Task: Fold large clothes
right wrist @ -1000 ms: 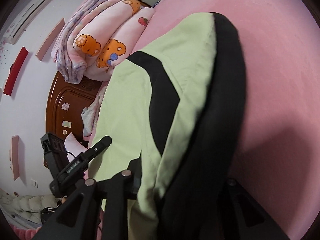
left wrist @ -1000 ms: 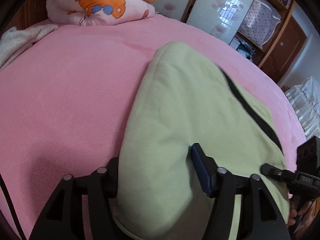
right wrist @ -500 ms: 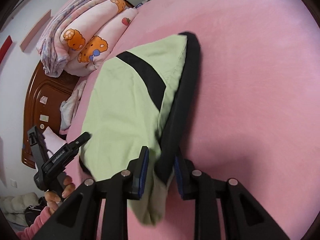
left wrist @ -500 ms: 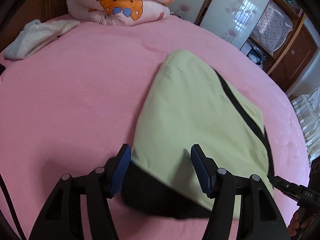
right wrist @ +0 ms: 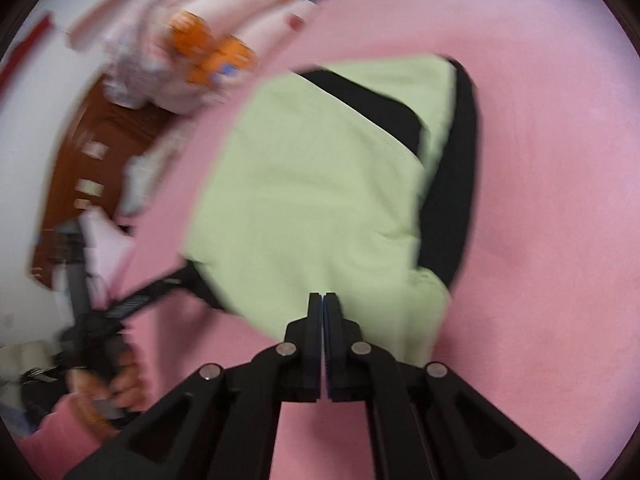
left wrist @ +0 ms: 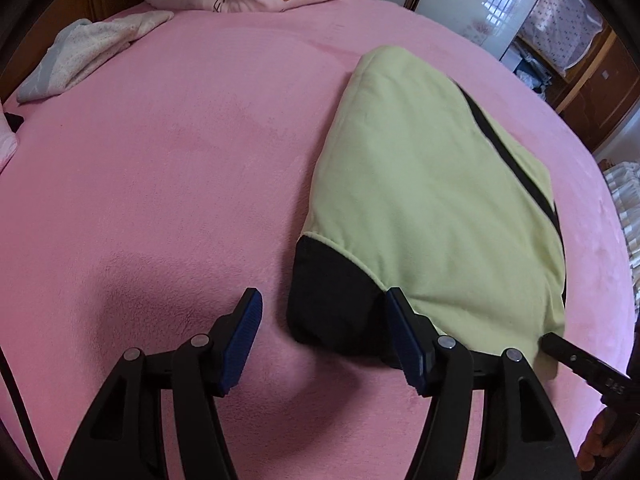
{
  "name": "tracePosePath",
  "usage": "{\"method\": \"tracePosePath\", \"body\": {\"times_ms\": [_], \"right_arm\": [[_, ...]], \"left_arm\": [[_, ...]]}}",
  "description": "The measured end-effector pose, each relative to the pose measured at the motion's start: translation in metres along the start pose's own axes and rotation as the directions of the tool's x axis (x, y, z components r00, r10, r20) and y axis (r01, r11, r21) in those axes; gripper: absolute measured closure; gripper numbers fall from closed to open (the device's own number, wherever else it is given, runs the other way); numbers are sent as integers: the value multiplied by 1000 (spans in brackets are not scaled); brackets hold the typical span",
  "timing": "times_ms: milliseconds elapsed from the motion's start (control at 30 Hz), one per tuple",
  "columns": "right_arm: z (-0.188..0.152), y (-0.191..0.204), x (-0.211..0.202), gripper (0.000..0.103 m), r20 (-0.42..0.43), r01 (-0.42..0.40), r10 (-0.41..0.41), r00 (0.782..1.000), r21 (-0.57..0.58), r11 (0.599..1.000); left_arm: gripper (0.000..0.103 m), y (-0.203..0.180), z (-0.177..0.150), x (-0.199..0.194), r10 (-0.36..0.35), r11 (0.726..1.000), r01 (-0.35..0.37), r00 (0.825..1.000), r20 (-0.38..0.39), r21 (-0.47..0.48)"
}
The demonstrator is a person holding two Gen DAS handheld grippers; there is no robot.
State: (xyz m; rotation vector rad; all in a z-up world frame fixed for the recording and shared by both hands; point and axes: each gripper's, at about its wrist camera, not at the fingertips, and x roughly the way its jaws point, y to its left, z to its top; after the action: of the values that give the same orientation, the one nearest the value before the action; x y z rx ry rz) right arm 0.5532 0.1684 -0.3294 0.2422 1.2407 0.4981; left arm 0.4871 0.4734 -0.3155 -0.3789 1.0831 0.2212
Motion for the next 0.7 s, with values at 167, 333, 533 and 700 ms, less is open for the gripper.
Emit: {"method": "tracePosePath", "body": {"times_ms": [167, 333, 533, 700], "right_arm": [[-7, -27, 17, 103, -9, 9, -8, 1000, 64, 998], [-17, -14, 17, 103, 52, 100, -99, 994, -14, 995], [-54, -12, -12, 101, 90, 132, -129, 988, -23, 991], [-118, -37, -39, 100, 35, 122, -123, 992, 34, 992]], "left_arm": [[41, -15, -13, 1, 74, 996, -76, 996, 48, 44], [40, -10, -32, -7, 53, 998, -52, 997, 55, -34], [40, -15, -82, -27, 99, 995, -99, 995, 23, 9], [40, -33, -148, -57, 127, 991, -126, 992, -17, 38]]}}
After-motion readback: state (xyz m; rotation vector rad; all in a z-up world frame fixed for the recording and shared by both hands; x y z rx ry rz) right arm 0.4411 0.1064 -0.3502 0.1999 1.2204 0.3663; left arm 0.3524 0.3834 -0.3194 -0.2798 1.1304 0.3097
